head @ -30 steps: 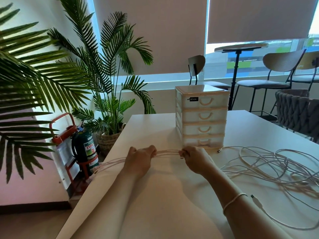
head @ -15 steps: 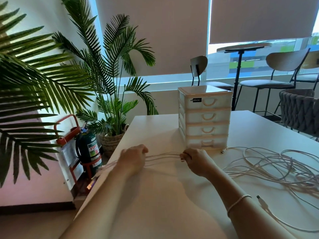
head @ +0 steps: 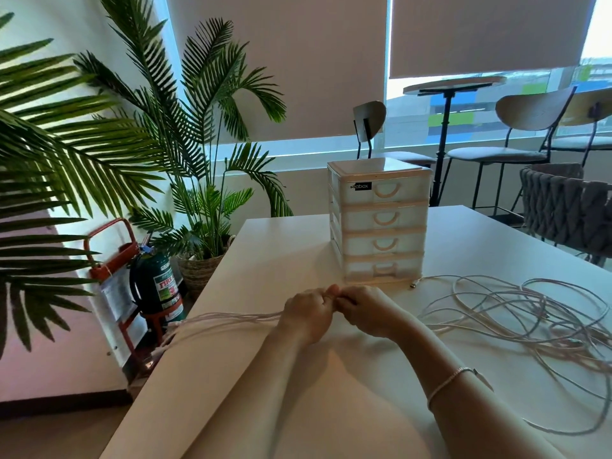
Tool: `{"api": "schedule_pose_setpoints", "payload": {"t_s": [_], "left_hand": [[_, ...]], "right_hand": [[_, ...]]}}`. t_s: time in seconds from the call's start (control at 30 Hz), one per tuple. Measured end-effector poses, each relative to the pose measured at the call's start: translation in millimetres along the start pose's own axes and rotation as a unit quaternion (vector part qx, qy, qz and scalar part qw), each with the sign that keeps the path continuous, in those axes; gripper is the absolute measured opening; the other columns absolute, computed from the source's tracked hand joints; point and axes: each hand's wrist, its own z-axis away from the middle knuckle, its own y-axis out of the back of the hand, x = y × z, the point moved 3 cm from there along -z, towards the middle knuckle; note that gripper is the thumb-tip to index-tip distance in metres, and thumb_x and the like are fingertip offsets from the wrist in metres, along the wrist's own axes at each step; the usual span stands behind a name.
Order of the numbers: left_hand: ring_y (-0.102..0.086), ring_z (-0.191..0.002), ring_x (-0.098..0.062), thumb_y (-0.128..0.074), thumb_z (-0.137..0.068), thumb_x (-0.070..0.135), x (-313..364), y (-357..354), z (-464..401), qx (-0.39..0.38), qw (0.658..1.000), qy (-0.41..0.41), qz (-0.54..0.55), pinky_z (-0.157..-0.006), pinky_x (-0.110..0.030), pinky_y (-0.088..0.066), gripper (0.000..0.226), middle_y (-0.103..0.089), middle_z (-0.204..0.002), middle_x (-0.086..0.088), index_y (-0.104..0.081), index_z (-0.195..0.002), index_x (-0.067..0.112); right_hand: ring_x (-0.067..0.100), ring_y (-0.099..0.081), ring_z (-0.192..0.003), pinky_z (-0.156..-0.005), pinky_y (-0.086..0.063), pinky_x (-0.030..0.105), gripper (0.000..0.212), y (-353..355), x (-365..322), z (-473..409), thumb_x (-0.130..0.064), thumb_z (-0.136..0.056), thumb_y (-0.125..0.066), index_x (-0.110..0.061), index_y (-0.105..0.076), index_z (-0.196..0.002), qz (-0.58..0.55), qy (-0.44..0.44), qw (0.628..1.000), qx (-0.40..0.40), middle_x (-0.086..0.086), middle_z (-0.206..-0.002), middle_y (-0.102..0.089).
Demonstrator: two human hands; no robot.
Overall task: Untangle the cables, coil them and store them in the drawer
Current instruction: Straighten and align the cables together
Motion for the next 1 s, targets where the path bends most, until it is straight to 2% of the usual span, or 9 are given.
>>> {"api": "schedule_pose_setpoints", "payload": {"t_s": [0.1, 0.23, 0.37, 0.43, 0.6, 0.7, 0.83, 0.9, 1.0], "left_hand": [[-0.052, -0.111, -0.029, -0.028, -0.101, 0.033, -4.5, 2.7, 2.3, 0.036, 0.999, -0.012, -0.003, -0.093, -0.034, -0.036, 0.039, -0.061, -0.116, -0.013, -0.061, -0.104, 0.011], [-0.053, -0.111, -0.03, -0.035, -0.1, 0.029, -9.9, 6.7, 3.9, 0.089, 0.995, -0.025, -0.024, -0.09, -0.033, -0.035, 0.032, -0.062, -0.115, -0.013, -0.061, -0.107, 0.011], [-0.053, -0.112, -0.029, -0.037, -0.099, 0.031, -9.8, 7.9, 4.7, 0.125, 0.99, -0.027, -0.054, -0.088, -0.031, -0.033, 0.032, -0.063, -0.114, -0.01, -0.061, -0.107, 0.012], [-0.053, -0.113, -0.028, -0.036, -0.099, 0.031, -9.6, 8.1, 4.6, 0.13, 0.989, -0.026, -0.061, -0.089, -0.03, -0.033, 0.032, -0.063, -0.115, -0.01, -0.061, -0.107, 0.012], [-0.054, -0.107, -0.032, -0.034, -0.099, 0.033, -10.7, 8.5, 4.5, 0.137, 0.989, -0.03, -0.052, -0.086, -0.033, -0.033, 0.036, -0.064, -0.109, -0.014, -0.059, -0.1, 0.008], [-0.054, -0.107, -0.032, -0.036, -0.099, 0.033, -13.0, 8.2, 5.4, 0.156, 0.986, -0.025, -0.05, -0.086, -0.032, -0.033, 0.034, -0.064, -0.109, -0.014, -0.06, -0.1, 0.008], [-0.054, -0.108, -0.03, -0.037, -0.099, 0.03, -13.4, 9.2, 6.0, 0.163, 0.986, -0.028, -0.036, -0.085, -0.031, -0.032, 0.032, -0.065, -0.111, -0.011, -0.061, -0.102, 0.01], [-0.054, -0.107, -0.031, -0.037, -0.099, 0.03, -13.2, 9.5, 4.5, 0.148, 0.988, -0.037, -0.032, -0.085, -0.031, -0.033, 0.032, -0.064, -0.109, -0.012, -0.061, -0.101, 0.008], [-0.055, -0.1, -0.033, -0.035, -0.099, 0.029, -7.0, 5.1, 5.5, 0.109, 0.992, -0.057, -0.036, -0.082, -0.033, -0.036, 0.034, -0.064, -0.103, -0.016, -0.06, -0.097, 0.005]], "right_hand": [[0.004, -0.045, -0.057, -0.062, -0.037, 0.021, 0.027, 6.0, 4.3, 3.8, -0.03, -0.096, -0.045, -0.026, -0.059, -0.073, -0.037, -0.033, 0.998, -0.029, -0.008, -0.061, -0.053], [0.01, -0.041, -0.054, -0.059, -0.034, 0.024, 0.03, 6.9, 9.4, 7.6, -0.029, -0.097, -0.044, -0.023, -0.063, -0.075, -0.102, -0.079, 0.99, -0.056, -0.006, -0.057, -0.052], [0.009, -0.042, -0.055, -0.054, -0.035, 0.019, 0.026, 4.7, 5.2, 9.6, -0.021, -0.097, -0.044, -0.019, -0.064, -0.081, -0.123, -0.102, 0.983, -0.087, -0.005, -0.065, -0.056], [0.008, -0.049, -0.057, -0.055, -0.039, 0.016, 0.022, 6.6, 4.3, 10.7, -0.016, -0.096, -0.045, -0.014, -0.065, -0.088, -0.102, -0.097, 0.986, -0.084, -0.006, -0.072, -0.06], [0.007, -0.055, -0.053, -0.05, -0.044, 0.012, 0.019, 12.6, 5.7, 6.2, -0.016, -0.094, -0.049, -0.01, -0.068, -0.091, -0.04, -0.074, 0.996, 0.037, 0.0, -0.076, -0.066], [0.004, -0.046, -0.047, -0.045, -0.038, 0.012, 0.022, 10.0, 3.1, 8.5, -0.024, -0.095, -0.048, -0.015, -0.066, -0.087, -0.031, -0.08, 0.996, -0.005, -0.006, -0.067, -0.061], [0.004, -0.045, -0.056, -0.055, -0.036, 0.017, 0.028, 12.2, -3.1, 11.6, -0.027, -0.096, -0.045, -0.017, -0.068, -0.083, -0.006, -0.069, 0.996, -0.054, -0.009, -0.063, -0.054], [0.008, -0.046, -0.059, -0.059, -0.037, 0.022, 0.03, 15.5, -3.1, 9.5, -0.029, -0.096, -0.044, -0.024, -0.063, -0.074, -0.019, -0.08, 0.997, 0.003, -0.007, -0.067, -0.052], [0.021, -0.056, -0.081, -0.071, -0.042, 0.031, 0.029, 21.4, -0.9, 6.6, -0.036, -0.096, -0.04, -0.023, -0.065, -0.087, 0.027, -0.115, 0.982, 0.146, -0.001, -0.085, -0.061]]}}
